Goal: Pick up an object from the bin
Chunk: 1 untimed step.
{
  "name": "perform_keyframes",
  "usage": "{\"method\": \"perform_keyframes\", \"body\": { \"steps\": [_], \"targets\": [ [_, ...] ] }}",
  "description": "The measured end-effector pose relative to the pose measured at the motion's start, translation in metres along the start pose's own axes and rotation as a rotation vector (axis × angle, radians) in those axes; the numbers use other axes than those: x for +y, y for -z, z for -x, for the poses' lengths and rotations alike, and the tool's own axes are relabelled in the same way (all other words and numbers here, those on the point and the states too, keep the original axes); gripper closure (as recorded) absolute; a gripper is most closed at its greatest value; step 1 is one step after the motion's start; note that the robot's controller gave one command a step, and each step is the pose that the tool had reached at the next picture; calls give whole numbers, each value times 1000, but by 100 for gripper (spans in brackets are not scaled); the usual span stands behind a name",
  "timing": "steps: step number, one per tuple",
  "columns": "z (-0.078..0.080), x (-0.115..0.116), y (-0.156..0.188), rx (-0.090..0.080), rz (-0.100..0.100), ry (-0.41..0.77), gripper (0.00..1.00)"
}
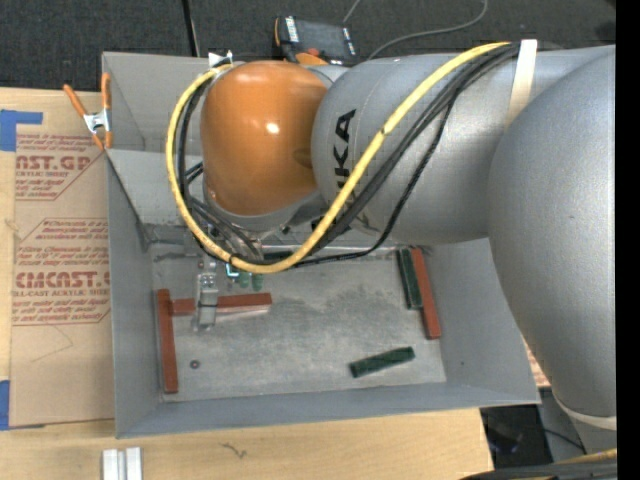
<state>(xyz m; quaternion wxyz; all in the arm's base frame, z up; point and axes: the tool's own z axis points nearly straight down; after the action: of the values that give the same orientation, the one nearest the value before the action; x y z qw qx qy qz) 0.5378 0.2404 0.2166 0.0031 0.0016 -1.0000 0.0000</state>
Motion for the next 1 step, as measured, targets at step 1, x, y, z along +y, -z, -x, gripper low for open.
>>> {"method": "perform_keyframes", "body": {
  "steps": [1],
  "targets": [
    [12,-39,-136,-1,-2,216,0]
  ]
}}
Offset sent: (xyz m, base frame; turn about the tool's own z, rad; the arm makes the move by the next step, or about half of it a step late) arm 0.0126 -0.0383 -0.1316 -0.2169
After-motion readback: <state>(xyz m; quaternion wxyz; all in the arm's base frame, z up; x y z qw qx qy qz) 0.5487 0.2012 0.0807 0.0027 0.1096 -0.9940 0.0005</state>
